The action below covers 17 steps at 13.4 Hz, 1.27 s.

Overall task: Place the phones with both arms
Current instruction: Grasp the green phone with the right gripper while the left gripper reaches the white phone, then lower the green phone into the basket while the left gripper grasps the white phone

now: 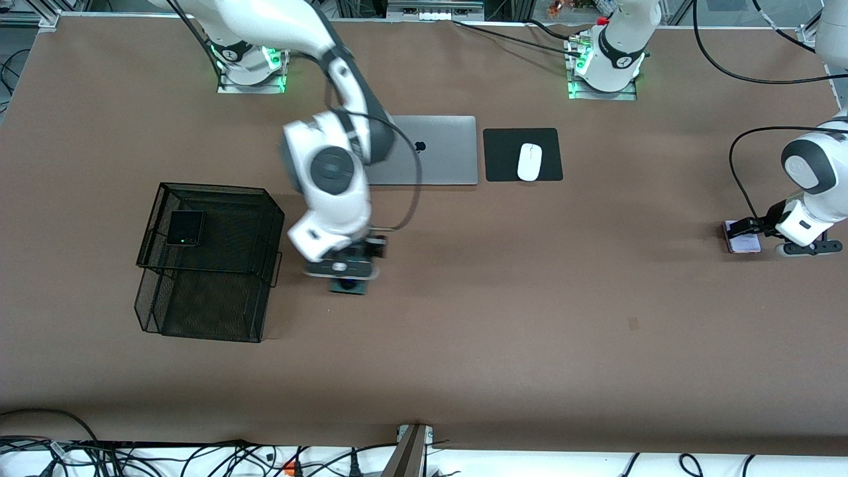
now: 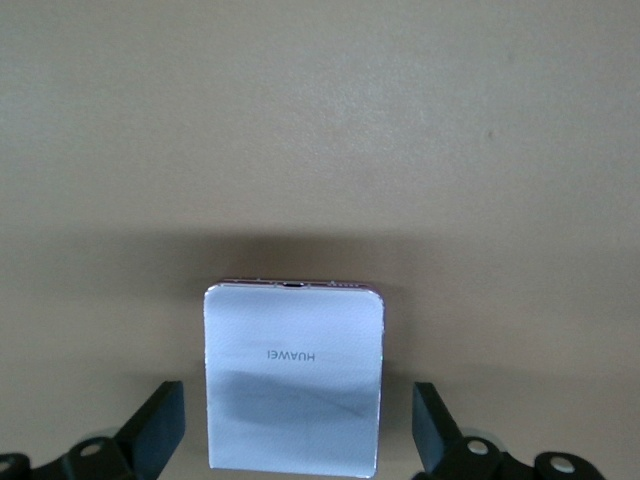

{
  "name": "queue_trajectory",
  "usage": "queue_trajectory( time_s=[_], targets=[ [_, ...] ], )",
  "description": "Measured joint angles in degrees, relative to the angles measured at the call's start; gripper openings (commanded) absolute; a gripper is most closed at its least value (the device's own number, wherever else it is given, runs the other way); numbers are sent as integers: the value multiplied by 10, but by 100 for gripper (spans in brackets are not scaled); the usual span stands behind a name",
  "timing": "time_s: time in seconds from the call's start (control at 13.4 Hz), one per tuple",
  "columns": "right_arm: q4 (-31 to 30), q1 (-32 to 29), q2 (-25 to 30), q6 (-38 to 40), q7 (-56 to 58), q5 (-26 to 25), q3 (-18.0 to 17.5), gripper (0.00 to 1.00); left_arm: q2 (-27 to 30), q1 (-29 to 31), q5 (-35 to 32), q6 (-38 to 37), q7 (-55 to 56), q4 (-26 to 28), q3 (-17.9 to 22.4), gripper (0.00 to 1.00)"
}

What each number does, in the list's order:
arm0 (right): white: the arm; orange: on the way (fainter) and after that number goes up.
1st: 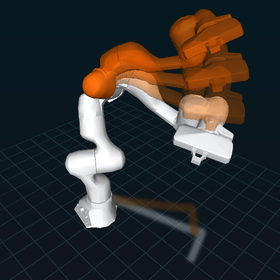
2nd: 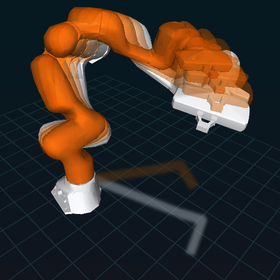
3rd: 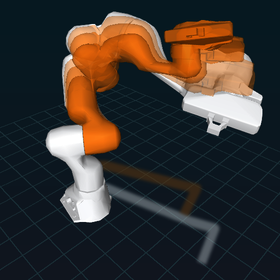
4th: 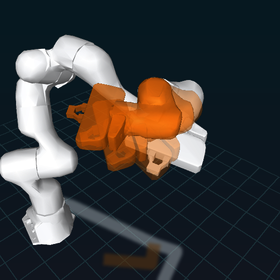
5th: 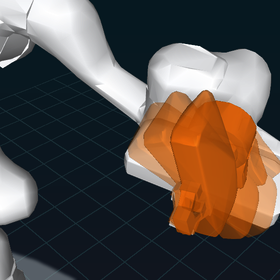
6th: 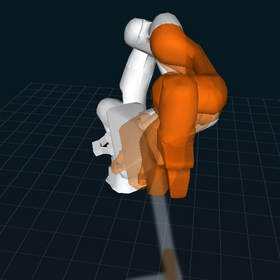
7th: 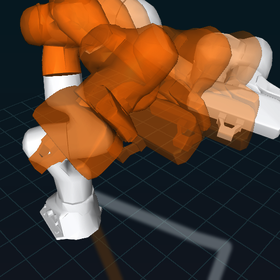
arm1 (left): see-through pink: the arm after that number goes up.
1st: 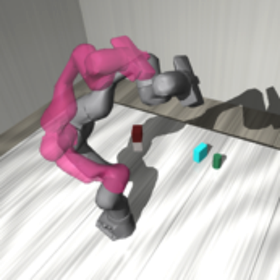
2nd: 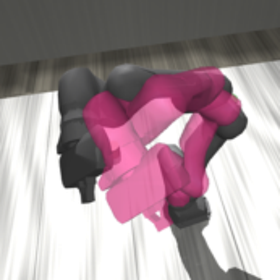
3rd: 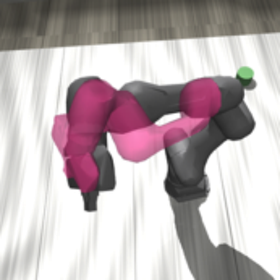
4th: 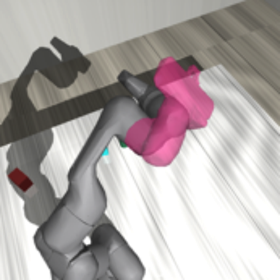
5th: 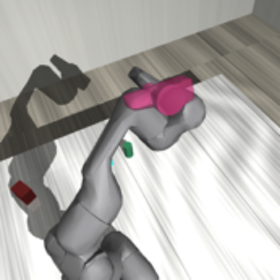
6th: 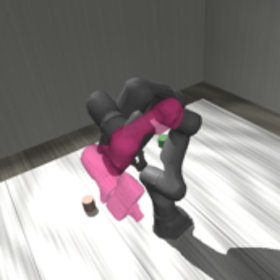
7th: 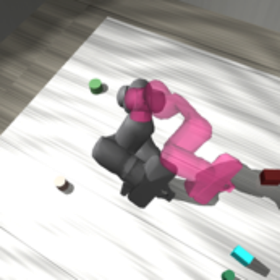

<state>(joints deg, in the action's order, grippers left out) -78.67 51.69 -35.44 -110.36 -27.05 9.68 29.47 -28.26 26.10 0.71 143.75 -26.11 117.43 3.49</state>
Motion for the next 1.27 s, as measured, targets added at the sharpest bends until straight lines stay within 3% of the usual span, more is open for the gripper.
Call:
queue_trajectory(
  time_s=[0.15,0.37,0.52,0.75,0.97,1.27],
  targets=[
    [-31,-2,53,40,38,-2,43,0,0,0,0,0,-15,2,0,100],
    [-144,-6,138,26,92,-23,83,0,-1,2,0,1,-33,5,0,100],
    [-242,-6,204,-25,98,-62,88,0,-3,4,0,2,-37,6,0,100],
    [-396,-6,288,-145,98,-78,93,0,-11,5,0,18,-39,6,0,100],
    [-506,-5,316,-279,98,-80,98,0,-23,5,0,29,-40,6,-1,100],
    [-537,-4,314,-326,125,-81,120,0,-32,5,0,41,-41,5,-1,100]
  ],
)
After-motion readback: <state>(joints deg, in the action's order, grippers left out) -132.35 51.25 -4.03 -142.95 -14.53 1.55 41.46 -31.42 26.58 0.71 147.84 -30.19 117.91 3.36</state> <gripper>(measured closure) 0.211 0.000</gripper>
